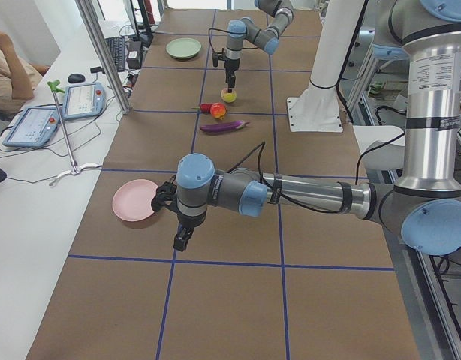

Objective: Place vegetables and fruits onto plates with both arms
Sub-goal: 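Move the right gripper down to the pink-yellow peach and grasp it, then carry the peach with the right gripper onto the pale green plate and release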

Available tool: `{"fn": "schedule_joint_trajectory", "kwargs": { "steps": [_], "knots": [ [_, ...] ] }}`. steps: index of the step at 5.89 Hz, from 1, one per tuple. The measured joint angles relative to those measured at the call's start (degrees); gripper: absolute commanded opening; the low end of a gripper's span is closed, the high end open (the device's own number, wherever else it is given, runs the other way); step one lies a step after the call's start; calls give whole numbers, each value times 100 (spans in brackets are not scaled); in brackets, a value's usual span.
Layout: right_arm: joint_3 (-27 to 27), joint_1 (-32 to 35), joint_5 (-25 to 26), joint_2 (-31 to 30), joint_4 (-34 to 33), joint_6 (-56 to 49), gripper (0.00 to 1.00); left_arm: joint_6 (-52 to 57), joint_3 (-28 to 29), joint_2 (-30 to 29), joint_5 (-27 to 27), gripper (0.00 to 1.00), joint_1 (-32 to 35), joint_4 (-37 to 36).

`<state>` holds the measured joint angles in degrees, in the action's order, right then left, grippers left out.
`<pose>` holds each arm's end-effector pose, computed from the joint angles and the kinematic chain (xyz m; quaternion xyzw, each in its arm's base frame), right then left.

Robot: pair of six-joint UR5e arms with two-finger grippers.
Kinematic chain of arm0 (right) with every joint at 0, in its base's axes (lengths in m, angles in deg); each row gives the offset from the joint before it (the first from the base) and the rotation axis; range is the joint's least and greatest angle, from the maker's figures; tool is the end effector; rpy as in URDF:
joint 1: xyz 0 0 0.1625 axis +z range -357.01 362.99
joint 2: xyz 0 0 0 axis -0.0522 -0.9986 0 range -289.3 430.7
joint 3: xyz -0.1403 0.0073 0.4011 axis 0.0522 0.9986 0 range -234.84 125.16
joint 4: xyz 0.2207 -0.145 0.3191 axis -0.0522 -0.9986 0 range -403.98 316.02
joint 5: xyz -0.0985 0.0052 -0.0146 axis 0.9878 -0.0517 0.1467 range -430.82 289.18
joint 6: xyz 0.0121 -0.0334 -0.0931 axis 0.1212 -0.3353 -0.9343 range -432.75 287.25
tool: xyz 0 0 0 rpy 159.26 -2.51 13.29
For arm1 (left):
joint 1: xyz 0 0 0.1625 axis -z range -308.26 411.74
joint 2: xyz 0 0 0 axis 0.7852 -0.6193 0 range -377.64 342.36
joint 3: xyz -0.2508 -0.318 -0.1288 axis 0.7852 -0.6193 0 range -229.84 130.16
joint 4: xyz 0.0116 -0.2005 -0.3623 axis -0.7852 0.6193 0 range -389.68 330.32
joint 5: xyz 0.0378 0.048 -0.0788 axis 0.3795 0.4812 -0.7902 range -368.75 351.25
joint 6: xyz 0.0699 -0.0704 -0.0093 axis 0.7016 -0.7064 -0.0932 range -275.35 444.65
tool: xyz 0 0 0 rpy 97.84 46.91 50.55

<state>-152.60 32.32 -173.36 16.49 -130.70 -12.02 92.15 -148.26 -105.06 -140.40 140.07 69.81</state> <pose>-0.5312 -0.4265 0.2309 0.1059 -0.3934 -0.0430 0.9122 -0.0528 -0.4886 0.5926 0.1424 0.3456 0.1213 0.9196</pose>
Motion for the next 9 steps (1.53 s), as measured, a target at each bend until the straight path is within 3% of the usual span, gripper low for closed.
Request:
{"fn": "schedule_joint_trajectory", "kwargs": {
  "steps": [3, 4, 5, 7, 9],
  "knots": [
    [313, -156, 334, -8, -13, -76, 98, 6, 58, -69, 0, 100, 0, -4],
    [358, -204, 361, -24, -12, -90, 59, 3, 105, -106, 0, 100, 0, -1],
    [368, -231, 365, -26, -11, -116, 1, 2, 137, -129, 0, 100, 0, 0],
    [215, -132, 285, -7, -1, -150, 0, 3, 152, -145, 0, 100, 0, 0],
    [32, 674, -543, 4, 25, -658, 0, -2, 139, -150, -6, 100, 0, 0]
  ]
}}
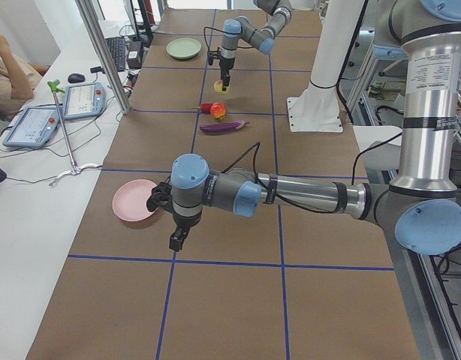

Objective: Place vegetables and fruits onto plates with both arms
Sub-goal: 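Carry the peach with the right gripper onto the pale green plate and release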

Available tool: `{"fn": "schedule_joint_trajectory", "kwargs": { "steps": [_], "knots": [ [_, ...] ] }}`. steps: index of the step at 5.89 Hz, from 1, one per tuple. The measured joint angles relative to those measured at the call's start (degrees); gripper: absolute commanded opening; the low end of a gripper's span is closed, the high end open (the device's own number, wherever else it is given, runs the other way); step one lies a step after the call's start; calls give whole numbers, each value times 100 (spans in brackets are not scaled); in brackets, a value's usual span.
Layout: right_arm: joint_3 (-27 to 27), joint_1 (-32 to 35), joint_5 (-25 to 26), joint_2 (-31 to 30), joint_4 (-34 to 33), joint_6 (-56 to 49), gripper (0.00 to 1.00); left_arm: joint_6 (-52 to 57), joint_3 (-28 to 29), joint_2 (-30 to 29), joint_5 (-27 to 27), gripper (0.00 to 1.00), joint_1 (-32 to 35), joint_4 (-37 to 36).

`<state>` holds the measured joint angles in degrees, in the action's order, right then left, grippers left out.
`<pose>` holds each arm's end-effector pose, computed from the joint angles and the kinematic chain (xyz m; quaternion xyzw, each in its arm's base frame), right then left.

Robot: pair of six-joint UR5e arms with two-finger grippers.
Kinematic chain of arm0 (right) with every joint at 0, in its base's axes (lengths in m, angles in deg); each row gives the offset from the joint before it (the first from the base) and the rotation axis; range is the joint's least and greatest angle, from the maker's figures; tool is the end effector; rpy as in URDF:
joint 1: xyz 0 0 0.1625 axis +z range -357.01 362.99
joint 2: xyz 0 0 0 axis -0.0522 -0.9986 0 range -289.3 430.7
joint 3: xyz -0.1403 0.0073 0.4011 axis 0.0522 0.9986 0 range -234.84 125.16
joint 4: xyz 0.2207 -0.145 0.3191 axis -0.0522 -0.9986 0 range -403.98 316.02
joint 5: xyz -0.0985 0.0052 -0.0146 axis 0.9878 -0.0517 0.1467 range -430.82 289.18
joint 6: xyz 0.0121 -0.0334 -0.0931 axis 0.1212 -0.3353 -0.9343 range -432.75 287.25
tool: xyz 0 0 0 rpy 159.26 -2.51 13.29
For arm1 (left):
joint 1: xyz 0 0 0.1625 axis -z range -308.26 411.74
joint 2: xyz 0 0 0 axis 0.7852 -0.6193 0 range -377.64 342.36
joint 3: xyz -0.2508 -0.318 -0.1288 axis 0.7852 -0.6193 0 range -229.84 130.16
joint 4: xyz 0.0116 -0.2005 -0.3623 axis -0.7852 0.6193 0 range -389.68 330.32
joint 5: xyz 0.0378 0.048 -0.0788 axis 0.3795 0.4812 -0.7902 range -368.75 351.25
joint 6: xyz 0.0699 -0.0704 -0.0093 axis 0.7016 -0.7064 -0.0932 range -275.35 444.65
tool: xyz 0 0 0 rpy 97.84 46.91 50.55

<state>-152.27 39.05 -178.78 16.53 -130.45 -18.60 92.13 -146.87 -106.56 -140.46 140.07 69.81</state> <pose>-0.4827 -0.4783 0.2306 0.1143 -0.4015 -0.0604 0.9067 -0.0524 -0.4997 0.5919 0.1433 0.3460 0.1215 0.9192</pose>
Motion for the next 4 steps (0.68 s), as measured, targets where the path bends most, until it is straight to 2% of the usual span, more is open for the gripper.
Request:
{"fn": "schedule_joint_trajectory", "kwargs": {
  "steps": [2, 3, 4],
  "knots": [
    [119, 1301, -997, -151, 20, -1796, 0, -1, -18, -2, -17, 100, 0, 10],
    [458, 1899, -1434, -246, 32, -2838, 0, 2, -14, 0, -17, 100, 0, 40],
    [1015, 2469, -1872, -297, 44, -3935, 0, 6, -12, 4, -16, 100, 0, 78]
  ]
}}
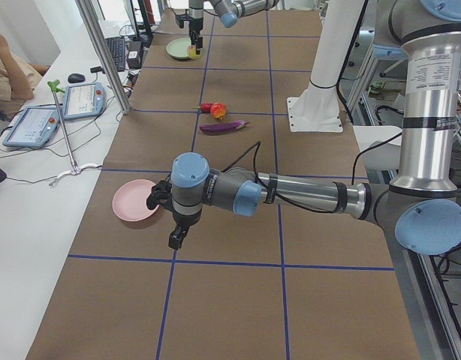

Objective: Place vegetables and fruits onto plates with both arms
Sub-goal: 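Carry the peach with the right gripper onto the pale green plate and release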

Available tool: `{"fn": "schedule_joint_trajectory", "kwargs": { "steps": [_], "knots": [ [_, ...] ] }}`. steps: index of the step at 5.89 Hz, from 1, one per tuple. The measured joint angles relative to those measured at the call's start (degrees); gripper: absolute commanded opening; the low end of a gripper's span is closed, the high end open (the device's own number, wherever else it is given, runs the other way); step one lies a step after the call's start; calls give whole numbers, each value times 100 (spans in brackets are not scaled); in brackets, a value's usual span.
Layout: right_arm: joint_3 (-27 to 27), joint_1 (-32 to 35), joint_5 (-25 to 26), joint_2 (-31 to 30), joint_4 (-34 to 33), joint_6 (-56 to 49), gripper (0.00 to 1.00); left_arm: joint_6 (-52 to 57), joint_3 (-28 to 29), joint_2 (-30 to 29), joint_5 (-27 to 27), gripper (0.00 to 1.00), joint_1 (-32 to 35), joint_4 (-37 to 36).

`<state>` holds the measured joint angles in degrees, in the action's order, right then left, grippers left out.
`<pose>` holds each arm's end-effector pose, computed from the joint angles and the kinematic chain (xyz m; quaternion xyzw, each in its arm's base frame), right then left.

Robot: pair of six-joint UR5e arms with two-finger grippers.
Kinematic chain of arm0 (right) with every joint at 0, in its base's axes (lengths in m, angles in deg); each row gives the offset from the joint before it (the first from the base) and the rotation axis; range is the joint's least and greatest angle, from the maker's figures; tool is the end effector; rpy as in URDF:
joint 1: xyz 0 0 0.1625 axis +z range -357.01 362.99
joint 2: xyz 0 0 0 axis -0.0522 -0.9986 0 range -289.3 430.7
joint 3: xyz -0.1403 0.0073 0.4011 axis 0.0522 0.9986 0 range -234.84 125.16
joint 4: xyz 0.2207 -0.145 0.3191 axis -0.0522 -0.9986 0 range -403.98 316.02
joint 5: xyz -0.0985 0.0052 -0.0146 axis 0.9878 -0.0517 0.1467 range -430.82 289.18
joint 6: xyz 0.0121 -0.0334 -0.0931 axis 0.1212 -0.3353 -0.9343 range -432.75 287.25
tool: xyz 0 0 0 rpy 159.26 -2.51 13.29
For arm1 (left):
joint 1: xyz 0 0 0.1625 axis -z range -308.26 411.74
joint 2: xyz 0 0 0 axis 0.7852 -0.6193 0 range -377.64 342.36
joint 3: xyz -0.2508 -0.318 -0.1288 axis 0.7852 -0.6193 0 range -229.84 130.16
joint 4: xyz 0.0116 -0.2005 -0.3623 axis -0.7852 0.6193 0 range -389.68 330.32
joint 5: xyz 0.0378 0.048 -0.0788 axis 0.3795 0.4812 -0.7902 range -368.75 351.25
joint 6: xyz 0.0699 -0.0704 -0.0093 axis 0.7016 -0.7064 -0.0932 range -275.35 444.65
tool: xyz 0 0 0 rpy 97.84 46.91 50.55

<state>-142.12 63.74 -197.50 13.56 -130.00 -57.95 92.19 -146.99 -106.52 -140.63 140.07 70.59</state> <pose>-0.2763 -0.6443 0.3329 0.1453 -0.3832 -0.2057 0.8886 -0.0522 -0.5000 0.5894 0.1504 0.3466 0.1247 0.9175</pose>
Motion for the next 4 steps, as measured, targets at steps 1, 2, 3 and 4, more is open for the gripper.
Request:
{"fn": "schedule_joint_trajectory", "kwargs": {
  "steps": [1, 2, 3, 4],
  "knots": [
    [618, 433, -194, -33, 66, -954, 0, 2, -2, 6, -2, 100, 0, 13],
    [1299, 682, -248, -98, 433, -1592, 0, 2, -4, 9, -4, 100, 0, 17],
    [1958, 775, -258, -179, 1024, -1853, 28, 2, 0, 10, -4, 100, 0, 19],
    [2412, 809, -260, -220, 1446, -1913, 99, 2, 7, 11, -4, 100, 0, 19]
  ]
}}
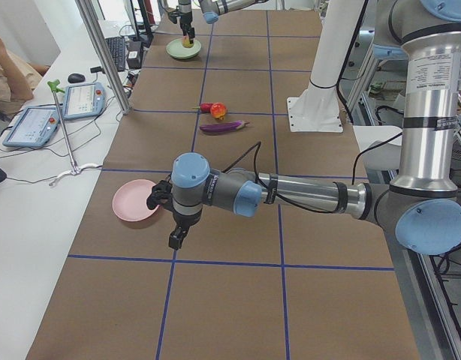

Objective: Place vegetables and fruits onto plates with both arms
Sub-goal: 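Carry the peach with the right gripper onto the pale green plate and release, then move the right gripper back to the red pomegranate and grasp it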

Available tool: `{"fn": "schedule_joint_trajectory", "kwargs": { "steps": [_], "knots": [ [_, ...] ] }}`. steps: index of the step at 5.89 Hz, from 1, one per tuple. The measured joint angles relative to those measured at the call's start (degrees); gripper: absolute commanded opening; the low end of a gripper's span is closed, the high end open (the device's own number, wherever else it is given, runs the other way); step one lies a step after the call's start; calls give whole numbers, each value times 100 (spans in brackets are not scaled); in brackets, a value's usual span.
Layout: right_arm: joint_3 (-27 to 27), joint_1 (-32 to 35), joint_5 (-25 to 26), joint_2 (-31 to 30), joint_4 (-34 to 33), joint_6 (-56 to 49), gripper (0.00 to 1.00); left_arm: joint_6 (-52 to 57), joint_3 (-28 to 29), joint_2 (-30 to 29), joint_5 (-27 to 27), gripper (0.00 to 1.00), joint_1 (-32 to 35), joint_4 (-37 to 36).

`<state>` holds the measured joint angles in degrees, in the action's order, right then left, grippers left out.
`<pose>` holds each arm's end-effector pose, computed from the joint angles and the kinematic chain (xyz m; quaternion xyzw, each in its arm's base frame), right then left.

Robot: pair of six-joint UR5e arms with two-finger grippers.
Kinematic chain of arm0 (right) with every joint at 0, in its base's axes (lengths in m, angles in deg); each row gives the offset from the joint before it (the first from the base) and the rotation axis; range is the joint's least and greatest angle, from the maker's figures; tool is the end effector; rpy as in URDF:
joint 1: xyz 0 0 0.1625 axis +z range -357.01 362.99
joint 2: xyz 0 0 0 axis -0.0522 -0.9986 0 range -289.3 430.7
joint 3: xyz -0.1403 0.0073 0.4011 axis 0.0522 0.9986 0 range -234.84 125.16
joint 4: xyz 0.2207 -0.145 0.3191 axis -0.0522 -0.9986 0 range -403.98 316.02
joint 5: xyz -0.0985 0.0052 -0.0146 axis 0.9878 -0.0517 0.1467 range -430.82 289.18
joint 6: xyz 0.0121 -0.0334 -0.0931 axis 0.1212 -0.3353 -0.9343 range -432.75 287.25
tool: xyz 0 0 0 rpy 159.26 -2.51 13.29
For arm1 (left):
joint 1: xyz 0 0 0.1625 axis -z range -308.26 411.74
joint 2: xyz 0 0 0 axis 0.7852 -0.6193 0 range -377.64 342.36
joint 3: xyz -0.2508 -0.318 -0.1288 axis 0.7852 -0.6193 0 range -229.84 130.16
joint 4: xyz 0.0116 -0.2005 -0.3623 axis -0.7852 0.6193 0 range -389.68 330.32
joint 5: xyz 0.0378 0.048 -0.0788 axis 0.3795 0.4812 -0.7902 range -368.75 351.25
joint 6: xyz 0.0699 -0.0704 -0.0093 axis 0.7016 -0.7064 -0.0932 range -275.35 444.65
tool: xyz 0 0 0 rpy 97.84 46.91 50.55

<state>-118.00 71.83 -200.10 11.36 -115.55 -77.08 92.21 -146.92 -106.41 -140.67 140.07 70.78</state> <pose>-0.1979 -0.7057 0.5356 0.1315 -0.3528 -0.2672 0.8871 -0.0522 -0.4993 0.5905 0.1505 0.3468 0.1250 0.9173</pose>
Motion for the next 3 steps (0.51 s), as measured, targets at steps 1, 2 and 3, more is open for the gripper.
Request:
{"fn": "schedule_joint_trajectory", "kwargs": {
  "steps": [1, 2, 3],
  "knots": [
    [163, 8, -4, -21, 190, 163, 100, 0, 4, 0, 0, 100, 0, 0],
    [121, -1, -10, -39, 373, 681, 100, 0, 2, 0, 0, 100, 0, 0],
    [-199, -135, -7, -33, 537, 1660, 100, 0, -1, -2, 0, 100, 0, 0]
  ]
}}
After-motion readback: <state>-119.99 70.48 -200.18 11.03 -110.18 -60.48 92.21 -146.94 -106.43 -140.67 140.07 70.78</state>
